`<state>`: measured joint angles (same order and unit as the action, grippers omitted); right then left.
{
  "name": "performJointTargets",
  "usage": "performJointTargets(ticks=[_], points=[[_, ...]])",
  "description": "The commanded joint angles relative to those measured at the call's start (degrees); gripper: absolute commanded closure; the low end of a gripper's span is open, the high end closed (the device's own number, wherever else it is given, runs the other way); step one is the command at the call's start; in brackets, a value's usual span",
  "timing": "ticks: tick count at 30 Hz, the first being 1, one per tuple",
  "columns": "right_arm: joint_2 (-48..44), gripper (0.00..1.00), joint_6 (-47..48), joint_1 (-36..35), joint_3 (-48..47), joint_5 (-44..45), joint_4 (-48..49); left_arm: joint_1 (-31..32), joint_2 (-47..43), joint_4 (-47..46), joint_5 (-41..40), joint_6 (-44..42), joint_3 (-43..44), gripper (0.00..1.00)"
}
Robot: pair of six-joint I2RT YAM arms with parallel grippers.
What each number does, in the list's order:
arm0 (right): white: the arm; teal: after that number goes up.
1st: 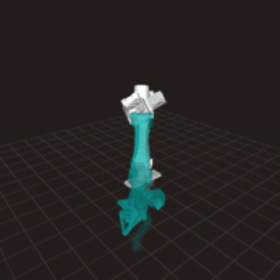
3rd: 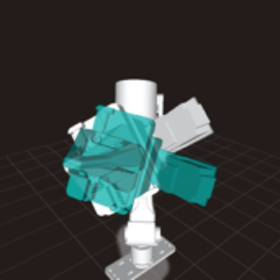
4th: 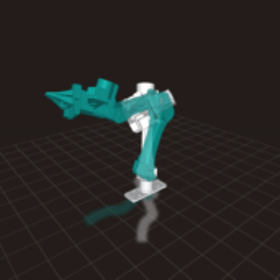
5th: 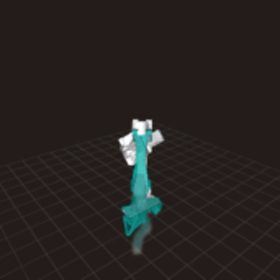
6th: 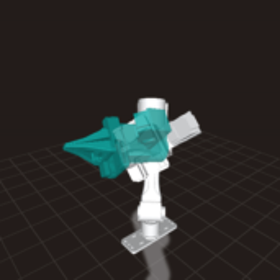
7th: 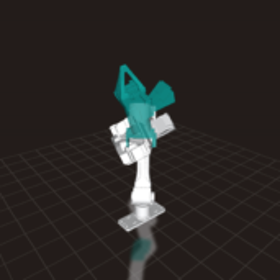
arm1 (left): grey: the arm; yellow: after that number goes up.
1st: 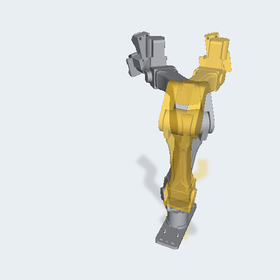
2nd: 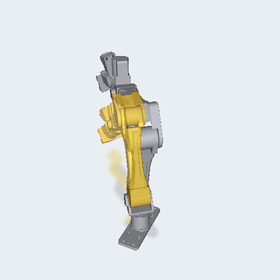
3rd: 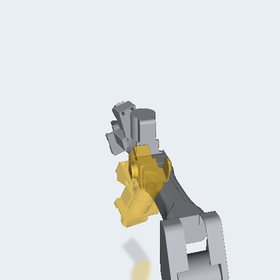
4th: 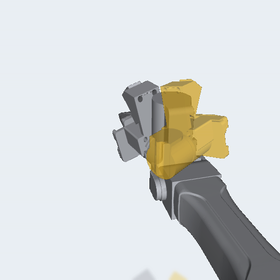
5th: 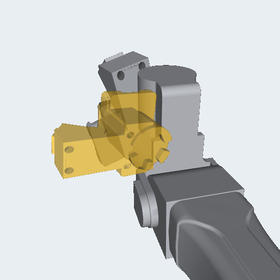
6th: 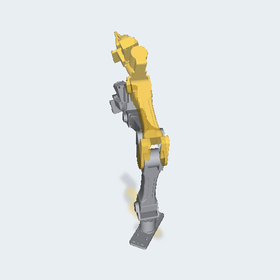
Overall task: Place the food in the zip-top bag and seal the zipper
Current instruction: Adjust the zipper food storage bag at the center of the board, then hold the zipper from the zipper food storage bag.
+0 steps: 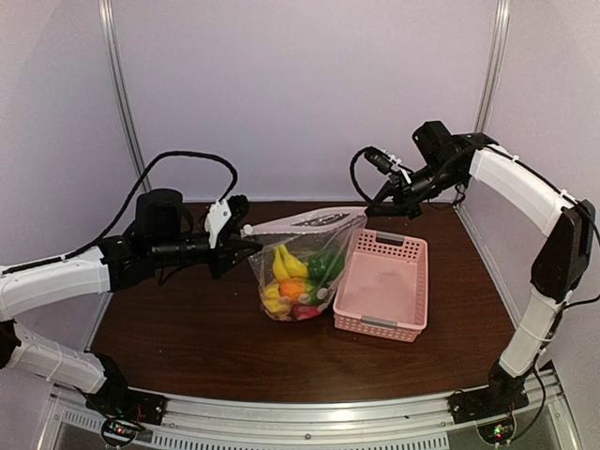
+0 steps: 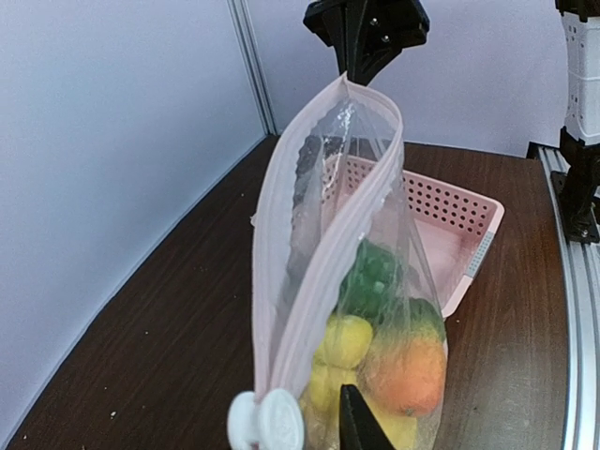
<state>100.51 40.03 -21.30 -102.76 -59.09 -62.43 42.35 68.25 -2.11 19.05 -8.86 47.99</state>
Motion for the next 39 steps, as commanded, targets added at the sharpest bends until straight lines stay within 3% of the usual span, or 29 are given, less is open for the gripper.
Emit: performJointTargets(ticks=[1, 10, 18, 22, 29, 34, 35, 38, 39], points=[[0.6, 1.0, -1.1, -0.2, 0.0, -0.2, -0.1, -0.3, -2.2, -4.3, 0.4, 2.5, -0.9, 0.81], [0.6, 1.0, -1.4, -0.2, -0.2, 0.7, 0.4, -0.3, -1.9, -2.2, -0.5, 2.8, -0.7, 0.95], [0.9, 1.0, -1.0, -0.2, -0.3, 1.4, 0.4, -0.3, -5.3, -2.9, -4.4, 2.8, -3.1, 0.95], [1.0, 1.0, -1.2, -0.2, -0.6, 1.1, 0.4, -0.3, -5.4, -2.0, -5.4, 3.2, -3.1, 0.89], [1.1, 1.0, -1.5, -0.2, -0.6, 1.2, 0.7, -0.3, -5.9, -2.4, -5.6, 2.5, -3.7, 0.99], [1.4, 1.0, -0.1, -0.2, -1.6, 3.4, -0.5, -0.4, -7.0, -3.1, -4.8, 2.4, -4.1, 1.0], [1.6, 0.92, 0.9, -0.2, -2.8, 4.0, -1.7, -0.3, -7.3, -3.5, -4.3, 2.4, -4.1, 1.0], [1.5, 0.54, 2.5, -1.6, -7.4, 5.8, -4.6, -0.3, -6.7, -3.6, -1.0, 2.6, -3.0, 1.0], [0.9, 0.47, 2.2, -2.7, -8.5, 7.1, -4.3, -0.3, -6.3, -3.3, -0.1, 2.8, -2.4, 1.0]])
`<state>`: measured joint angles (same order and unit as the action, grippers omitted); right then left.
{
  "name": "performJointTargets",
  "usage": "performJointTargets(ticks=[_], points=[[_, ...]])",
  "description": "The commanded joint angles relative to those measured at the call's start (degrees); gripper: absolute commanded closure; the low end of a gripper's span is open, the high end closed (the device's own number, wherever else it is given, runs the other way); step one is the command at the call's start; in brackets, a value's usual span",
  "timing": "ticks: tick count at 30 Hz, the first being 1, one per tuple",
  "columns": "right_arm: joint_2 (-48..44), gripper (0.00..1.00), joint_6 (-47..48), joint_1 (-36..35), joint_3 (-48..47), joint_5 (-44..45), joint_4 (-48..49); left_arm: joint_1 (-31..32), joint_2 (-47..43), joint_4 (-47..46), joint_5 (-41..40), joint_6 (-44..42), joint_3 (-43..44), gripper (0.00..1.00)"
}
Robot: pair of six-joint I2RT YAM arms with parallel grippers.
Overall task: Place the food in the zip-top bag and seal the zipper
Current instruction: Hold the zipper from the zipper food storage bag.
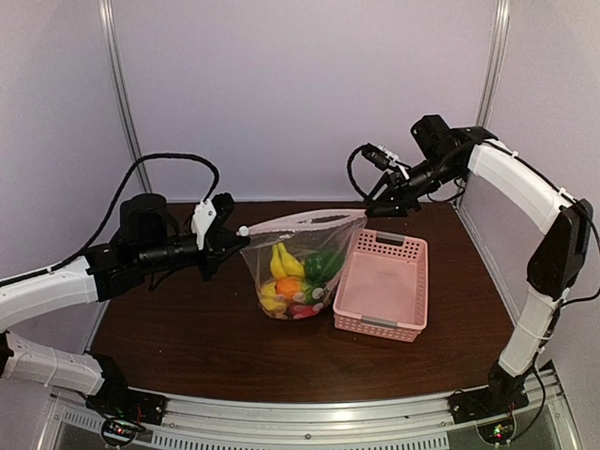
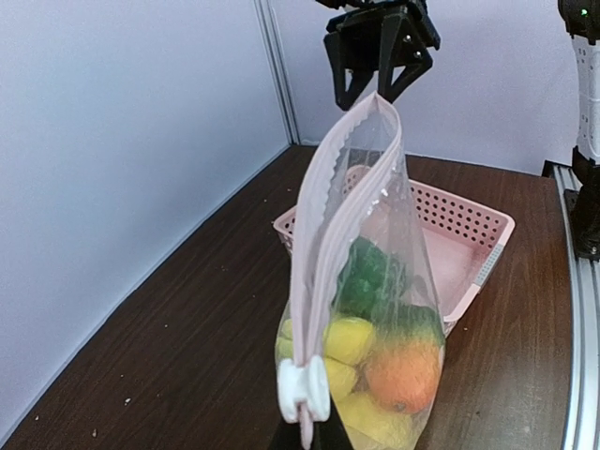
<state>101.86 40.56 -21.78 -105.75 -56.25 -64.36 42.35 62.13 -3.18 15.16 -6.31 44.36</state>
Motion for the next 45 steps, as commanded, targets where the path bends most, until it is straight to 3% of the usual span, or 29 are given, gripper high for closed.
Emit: performJointTargets(ticks=[1, 5, 9, 19, 26, 36, 45], points=[[-1.2, 0.44, 0.7, -3.7, -6.1, 5.6, -1.0, -0.3, 0.5, -1.9, 4.7, 0.4, 1.9, 1.0], [-2.8, 0.4, -1.7, -10.7, -7.9, 8.0, 5.1, -0.2, 3.1, 0.2, 6.9, -0.4, 4.9, 1.0], [1.4, 0.4, -3.8, -17.1, -13.1, 9.2, 6.7, -0.1, 2.9, -0.1, 6.6, -0.9, 5.1, 1.0], [9.2, 0.42, -11.9, -25.7, -19.0, 12.3, 15.6, 0.3, 1.6, -3.0, 7.4, 0.5, 3.8, 1.0], [11.4, 0.48, -16.0, -26.6, -19.1, 9.6, 20.5, 0.3, 1.3, -4.3, 8.6, 1.7, 2.8, 1.0], [12.5, 0.54, -14.4, -28.2, -19.0, 6.4, 18.4, 0.3, 1.4, -4.3, 9.0, 1.8, 2.4, 1.0], [12.9, 0.51, -13.9, -29.5, -18.7, 8.8, 17.2, 0.3, 1.9, -4.9, 8.7, 2.0, 2.6, 1.0]])
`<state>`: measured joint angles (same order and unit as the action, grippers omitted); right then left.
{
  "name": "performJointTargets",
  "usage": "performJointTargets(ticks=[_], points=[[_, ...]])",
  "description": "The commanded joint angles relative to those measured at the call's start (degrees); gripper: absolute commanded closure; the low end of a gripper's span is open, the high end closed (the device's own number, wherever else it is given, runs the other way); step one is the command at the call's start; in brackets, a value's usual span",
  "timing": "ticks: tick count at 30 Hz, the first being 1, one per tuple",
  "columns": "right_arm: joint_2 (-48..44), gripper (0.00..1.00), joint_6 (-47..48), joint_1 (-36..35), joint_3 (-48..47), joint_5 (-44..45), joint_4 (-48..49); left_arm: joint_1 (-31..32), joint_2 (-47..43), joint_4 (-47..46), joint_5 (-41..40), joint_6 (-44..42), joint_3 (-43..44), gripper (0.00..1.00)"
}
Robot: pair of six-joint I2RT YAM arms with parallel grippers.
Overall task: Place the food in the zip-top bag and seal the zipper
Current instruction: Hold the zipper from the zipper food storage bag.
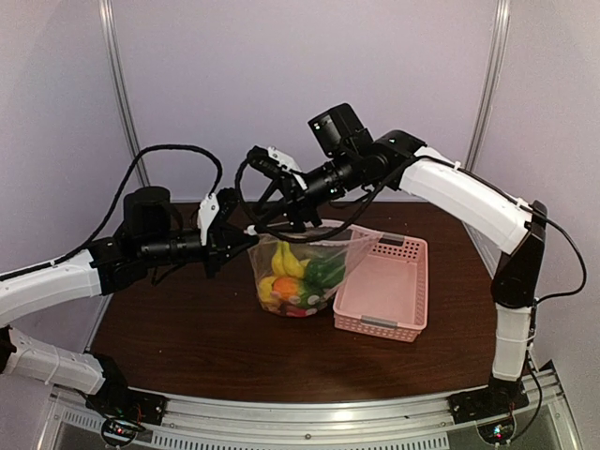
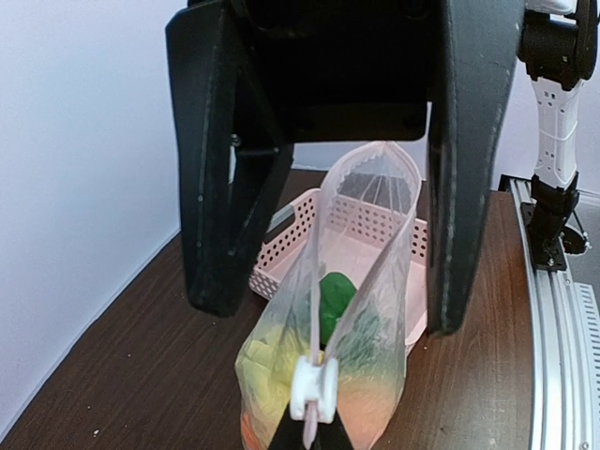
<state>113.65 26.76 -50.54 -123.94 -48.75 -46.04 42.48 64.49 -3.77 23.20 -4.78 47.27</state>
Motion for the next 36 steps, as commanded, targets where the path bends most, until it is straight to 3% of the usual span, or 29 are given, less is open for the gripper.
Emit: performJointTargets(ticks=[1, 11, 28, 36], points=[[1.2, 0.51, -0.3, -0.8, -0.5, 1.6, -1.1, 0.1, -0.4, -4.4, 0.7, 0.6, -0.4, 1.0], [2.0, 0.61, -0.6, -1.6, -0.6, 3.7, -0.5, 0.1, 0.0, -4.4, 1.1, 0.9, -0.2, 1.0], [1.2, 1.0, 2.7, -1.8, -0.8, 5.9, -3.0, 0.1, 0.9, -4.2, 1.2, 0.7, -0.6, 1.0], [-0.4, 1.0, 5.6, 0.1, -0.8, 7.2, -8.9, 0.1, 0.5, -4.0, -1.2, 1.1, -1.2, 1.0]])
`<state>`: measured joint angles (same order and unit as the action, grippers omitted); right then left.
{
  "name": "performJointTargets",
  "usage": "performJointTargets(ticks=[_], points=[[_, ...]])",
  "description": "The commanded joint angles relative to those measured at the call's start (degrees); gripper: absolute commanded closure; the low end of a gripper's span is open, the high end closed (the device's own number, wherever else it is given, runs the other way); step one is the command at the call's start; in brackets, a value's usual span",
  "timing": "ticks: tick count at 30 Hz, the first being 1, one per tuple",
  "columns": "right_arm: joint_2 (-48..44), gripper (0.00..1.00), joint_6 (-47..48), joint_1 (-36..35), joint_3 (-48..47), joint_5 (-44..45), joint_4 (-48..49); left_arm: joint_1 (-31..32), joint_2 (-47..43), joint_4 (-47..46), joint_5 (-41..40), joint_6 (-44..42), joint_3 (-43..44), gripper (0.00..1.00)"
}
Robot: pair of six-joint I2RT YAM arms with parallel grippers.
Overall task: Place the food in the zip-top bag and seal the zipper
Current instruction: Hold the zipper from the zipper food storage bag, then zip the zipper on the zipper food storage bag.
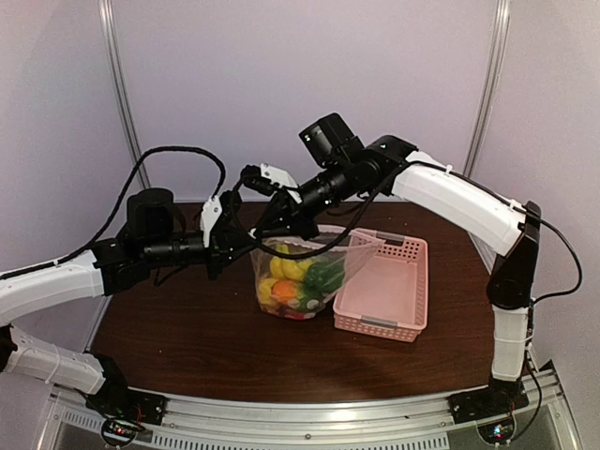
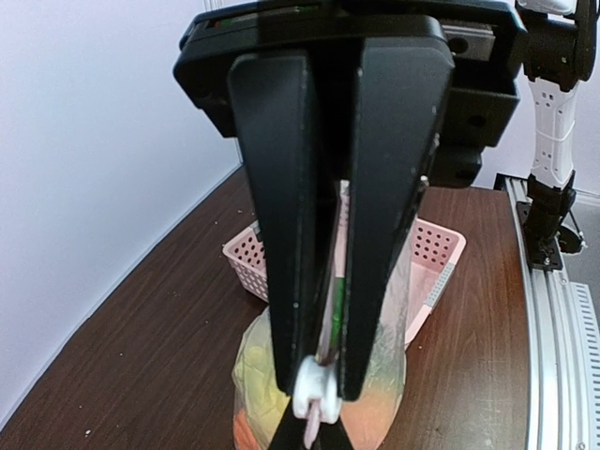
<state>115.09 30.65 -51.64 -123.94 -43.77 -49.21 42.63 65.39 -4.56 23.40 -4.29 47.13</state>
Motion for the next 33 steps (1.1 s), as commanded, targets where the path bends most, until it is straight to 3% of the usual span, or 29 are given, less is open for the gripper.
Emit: performJointTargets(ticks=[1, 19, 33], points=[[-1.9, 1.0, 1.5, 1.9, -0.8, 2.1, -6.0, 0.0, -0.8, -3.3, -2.1, 0.5, -1.4, 1.0], [-8.9, 1.0, 5.4, 12.8, 7.1, 2.1, -13.8, -1.0, -1.9, -4.2, -8.7, -1.2, -3.8, 1.0], [-12.9, 1.0, 12.0, 21.0, 12.9, 4.5, -21.0, -2.2, -1.6, -5.2, -9.2, -0.8, -4.3, 1.0]])
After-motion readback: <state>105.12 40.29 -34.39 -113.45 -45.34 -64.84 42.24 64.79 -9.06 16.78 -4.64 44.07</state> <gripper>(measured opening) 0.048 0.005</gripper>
